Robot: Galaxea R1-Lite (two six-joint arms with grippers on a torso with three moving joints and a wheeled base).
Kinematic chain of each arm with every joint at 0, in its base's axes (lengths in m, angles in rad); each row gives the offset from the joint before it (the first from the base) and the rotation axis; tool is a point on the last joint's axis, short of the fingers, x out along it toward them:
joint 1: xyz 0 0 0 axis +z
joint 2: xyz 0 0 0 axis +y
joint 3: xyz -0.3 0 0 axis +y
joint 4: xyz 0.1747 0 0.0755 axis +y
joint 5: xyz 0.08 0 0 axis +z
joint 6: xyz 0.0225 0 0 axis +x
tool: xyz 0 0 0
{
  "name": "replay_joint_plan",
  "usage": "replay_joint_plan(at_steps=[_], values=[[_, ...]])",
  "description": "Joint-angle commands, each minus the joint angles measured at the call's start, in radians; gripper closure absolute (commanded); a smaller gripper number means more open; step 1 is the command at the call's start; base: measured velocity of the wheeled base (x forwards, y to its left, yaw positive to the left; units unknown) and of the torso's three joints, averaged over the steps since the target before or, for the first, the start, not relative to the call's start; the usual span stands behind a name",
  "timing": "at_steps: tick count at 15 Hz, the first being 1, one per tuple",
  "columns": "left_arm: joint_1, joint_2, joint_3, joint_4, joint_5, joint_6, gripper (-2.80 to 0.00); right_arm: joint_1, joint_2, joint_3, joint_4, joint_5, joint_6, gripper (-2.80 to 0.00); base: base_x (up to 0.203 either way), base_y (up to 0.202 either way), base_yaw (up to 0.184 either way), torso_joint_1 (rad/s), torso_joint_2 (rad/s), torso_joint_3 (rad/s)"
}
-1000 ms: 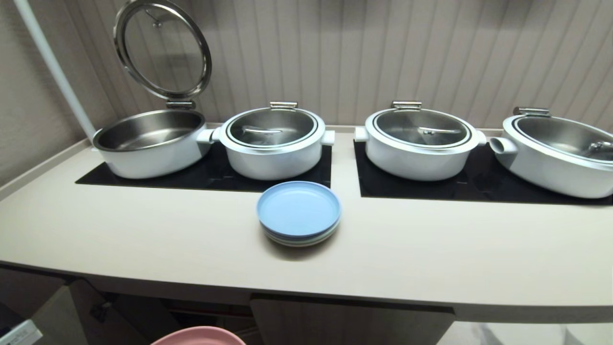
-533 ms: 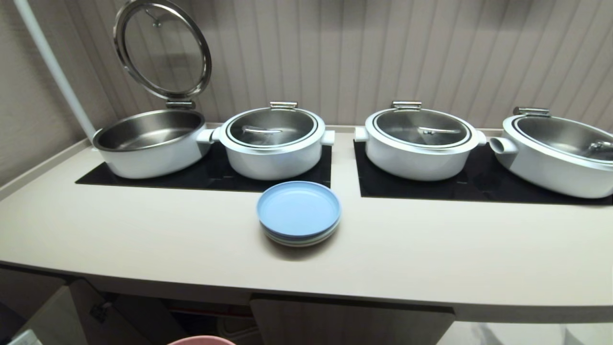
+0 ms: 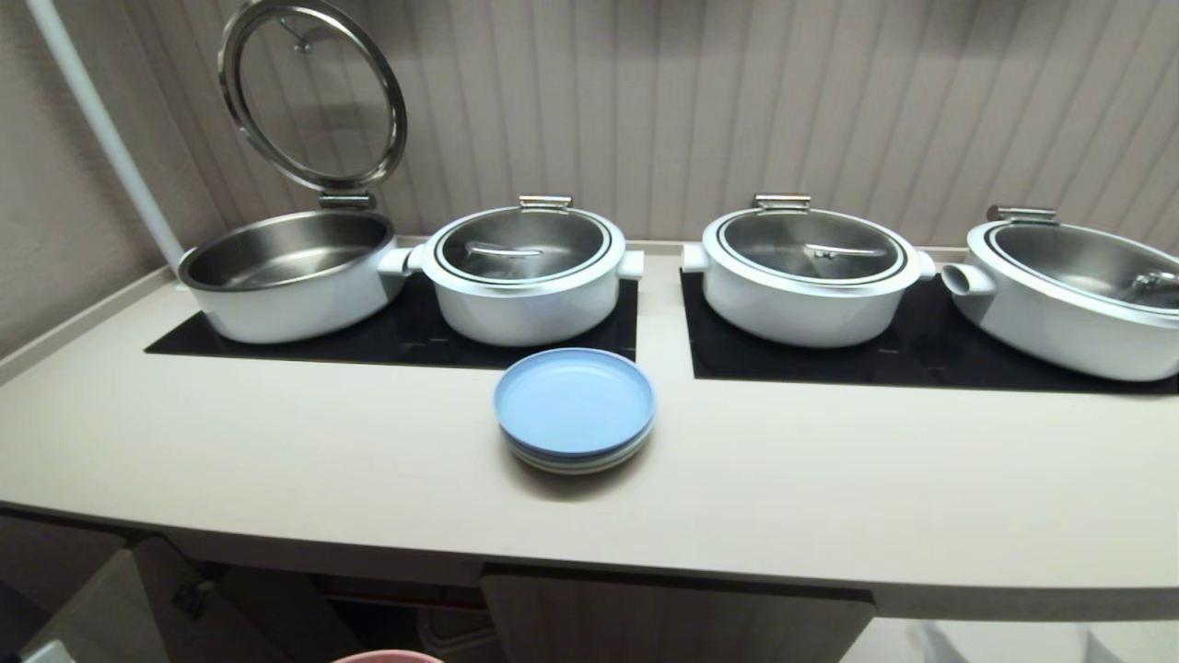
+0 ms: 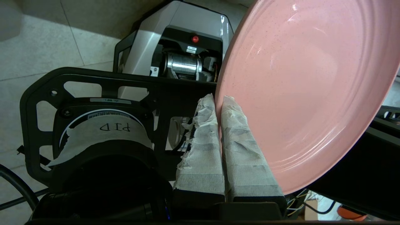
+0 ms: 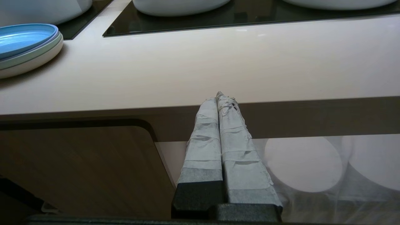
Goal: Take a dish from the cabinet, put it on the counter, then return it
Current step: Put it back into the cabinet
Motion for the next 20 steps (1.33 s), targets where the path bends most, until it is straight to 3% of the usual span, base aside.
replay_joint_plan(at_steps=[1, 20], values=[[-0.011, -0.015, 0.005, 0.008, -0.002, -0.002, 0.00, 0.000, 0.000, -0.001, -0.001, 0.000, 0.000, 0.00, 0.000, 0.000, 0.000, 0.000, 0.00, 0.000], [-0.028, -0.011, 0.016, -0.006, -0.005, -0.005, 0.00, 0.000, 0.000, 0.000, -0.001, 0.000, 0.000, 0.00, 0.000, 0.000, 0.000, 0.000, 0.00, 0.000]])
